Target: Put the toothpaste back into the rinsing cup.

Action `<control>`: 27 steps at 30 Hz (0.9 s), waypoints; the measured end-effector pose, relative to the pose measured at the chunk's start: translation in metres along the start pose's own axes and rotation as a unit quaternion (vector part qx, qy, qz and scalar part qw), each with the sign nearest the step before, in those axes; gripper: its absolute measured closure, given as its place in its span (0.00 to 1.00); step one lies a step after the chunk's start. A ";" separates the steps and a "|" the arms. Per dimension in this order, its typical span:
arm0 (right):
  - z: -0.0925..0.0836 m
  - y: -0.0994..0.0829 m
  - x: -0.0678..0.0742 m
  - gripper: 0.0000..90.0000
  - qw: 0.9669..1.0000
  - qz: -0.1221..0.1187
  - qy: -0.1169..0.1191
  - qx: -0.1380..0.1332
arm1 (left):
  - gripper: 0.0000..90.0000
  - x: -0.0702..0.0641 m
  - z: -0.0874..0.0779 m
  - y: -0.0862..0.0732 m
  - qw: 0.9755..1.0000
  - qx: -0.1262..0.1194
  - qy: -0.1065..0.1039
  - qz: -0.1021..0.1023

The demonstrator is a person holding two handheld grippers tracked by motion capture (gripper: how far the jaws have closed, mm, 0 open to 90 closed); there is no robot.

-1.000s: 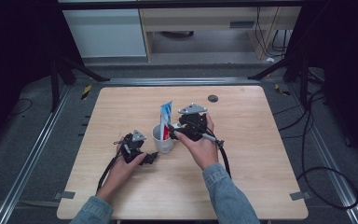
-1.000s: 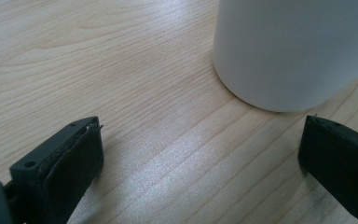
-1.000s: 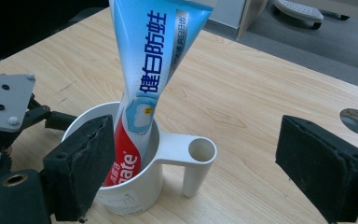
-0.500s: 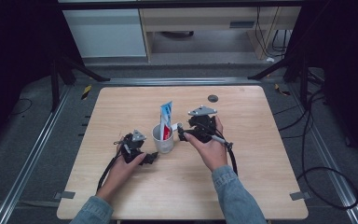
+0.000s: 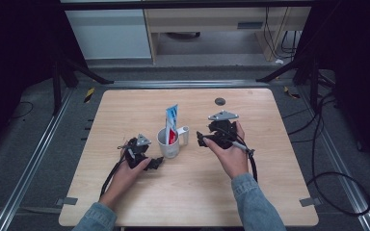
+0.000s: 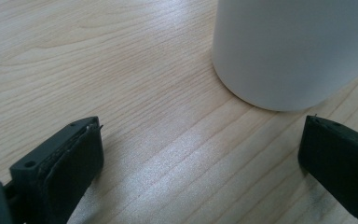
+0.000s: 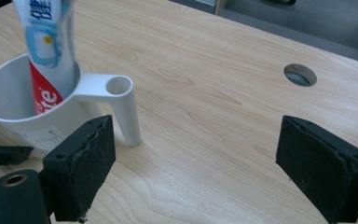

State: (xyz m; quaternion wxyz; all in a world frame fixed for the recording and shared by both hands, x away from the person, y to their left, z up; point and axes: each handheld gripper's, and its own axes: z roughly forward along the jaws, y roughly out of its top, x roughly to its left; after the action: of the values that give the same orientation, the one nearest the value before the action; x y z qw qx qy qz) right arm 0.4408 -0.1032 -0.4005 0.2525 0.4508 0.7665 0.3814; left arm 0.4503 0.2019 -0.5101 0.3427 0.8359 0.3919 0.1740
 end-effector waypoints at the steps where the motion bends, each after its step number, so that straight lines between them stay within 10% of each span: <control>1: 0.000 -0.002 -0.001 0.13 1.000 -0.001 -0.002 0.001 | 0.00 0.000 0.000 0.000 1.000 0.000 0.000 0.000; 27: -0.012 -0.065 -0.049 0.10 0.998 0.014 -0.005 0.056 | 0.00 0.000 0.000 0.000 1.000 0.000 0.000 0.000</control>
State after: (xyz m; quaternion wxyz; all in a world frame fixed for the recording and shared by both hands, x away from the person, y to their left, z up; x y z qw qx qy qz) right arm 0.4221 -0.1703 -0.4441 0.2255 0.4769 0.7791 0.3388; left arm 0.4503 0.2017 -0.5102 0.3428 0.8357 0.3922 0.1743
